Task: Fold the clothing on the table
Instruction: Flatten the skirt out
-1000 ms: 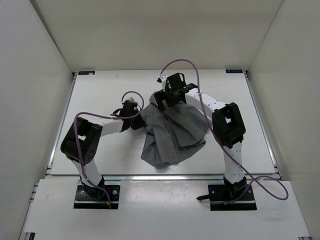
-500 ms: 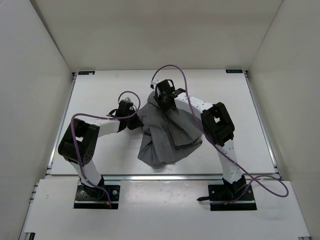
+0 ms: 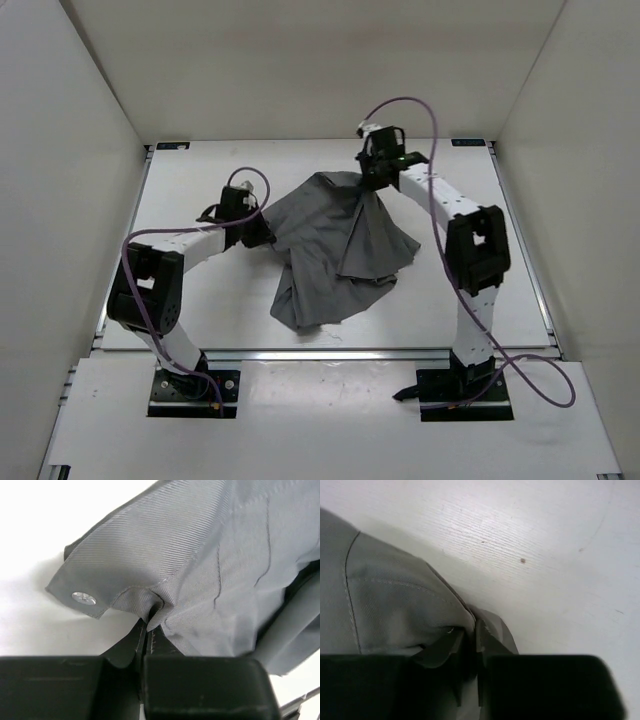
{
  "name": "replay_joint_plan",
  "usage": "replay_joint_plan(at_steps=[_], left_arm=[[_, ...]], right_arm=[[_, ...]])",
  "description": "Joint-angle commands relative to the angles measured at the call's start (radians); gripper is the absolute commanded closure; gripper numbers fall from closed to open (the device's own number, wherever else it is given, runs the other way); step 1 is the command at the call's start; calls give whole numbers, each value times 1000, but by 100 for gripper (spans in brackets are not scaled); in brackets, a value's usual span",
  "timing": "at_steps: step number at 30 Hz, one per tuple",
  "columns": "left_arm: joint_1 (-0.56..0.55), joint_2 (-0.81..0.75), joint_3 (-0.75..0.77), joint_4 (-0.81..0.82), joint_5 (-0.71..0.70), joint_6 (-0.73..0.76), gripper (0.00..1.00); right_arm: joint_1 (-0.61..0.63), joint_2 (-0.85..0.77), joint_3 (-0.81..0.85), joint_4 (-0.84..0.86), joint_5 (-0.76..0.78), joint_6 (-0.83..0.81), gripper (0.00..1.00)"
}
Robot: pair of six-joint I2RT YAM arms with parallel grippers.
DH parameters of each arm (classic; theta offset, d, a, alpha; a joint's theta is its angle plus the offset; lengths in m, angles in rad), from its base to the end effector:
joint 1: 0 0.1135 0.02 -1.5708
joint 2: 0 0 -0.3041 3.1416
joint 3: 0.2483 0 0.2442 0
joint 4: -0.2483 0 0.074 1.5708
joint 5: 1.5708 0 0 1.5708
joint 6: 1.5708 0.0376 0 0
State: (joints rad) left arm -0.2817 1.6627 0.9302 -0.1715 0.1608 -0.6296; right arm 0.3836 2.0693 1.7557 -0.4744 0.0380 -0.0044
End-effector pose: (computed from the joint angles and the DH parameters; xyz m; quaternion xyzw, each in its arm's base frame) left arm 0.3180 -0.0983 0.2153 -0.1371 0.9322 -0.2117 0.2595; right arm 0.4528 0.1812 0.2856 -0.1711 0.9083 0.0546 0.3779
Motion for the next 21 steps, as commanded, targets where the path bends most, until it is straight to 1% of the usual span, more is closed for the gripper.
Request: replay_joint_plan(at_steps=[1,2,3,4,6,7,9,10,11,12,13,14,15,17,19,21], left_arm=[[76,-55,90,-167,34,181,100],[90,-50,119,-206,34,223,100],[101,-35,142,-239,42,249,100],[101,-18,153,-272,55,266,100],[104,5,186,-293,88,295,100],[101,21,202,-301,106,306,99],[85,37,211,-307,120,321,88],[72,48,220,-318,128,326,77],[67,60,226,-321,123,327,67],[52,62,228,-316,120,323,51],[59,65,228,-324,108,317,44],[50,62,228,-313,97,309,35],[56,62,228,-315,97,297,25],[78,49,234,-309,74,278,18],[93,34,234,-301,36,252,17],[105,11,229,-286,-12,234,13]], right_arm=[[-130,-176,-80,42,-131,72,89],[-179,-217,-146,68,-174,102,87],[-199,-230,-207,95,-196,128,86],[-247,-253,-235,102,-243,135,81],[-304,-271,-309,105,-297,167,69],[-334,-282,-324,112,-346,165,59],[-357,-330,-405,143,-388,162,38],[-354,-343,-416,169,-389,158,34],[-351,-369,-445,196,-383,141,25],[-338,-383,-468,206,-386,127,17],[-327,-391,-481,239,-389,112,13],[-312,-396,-490,267,-410,97,10],[-299,-394,-483,275,-430,72,9],[-266,-370,-443,287,-437,57,10],[-229,-310,-347,281,-432,28,10],[-192,-244,-260,261,-414,-18,10]])
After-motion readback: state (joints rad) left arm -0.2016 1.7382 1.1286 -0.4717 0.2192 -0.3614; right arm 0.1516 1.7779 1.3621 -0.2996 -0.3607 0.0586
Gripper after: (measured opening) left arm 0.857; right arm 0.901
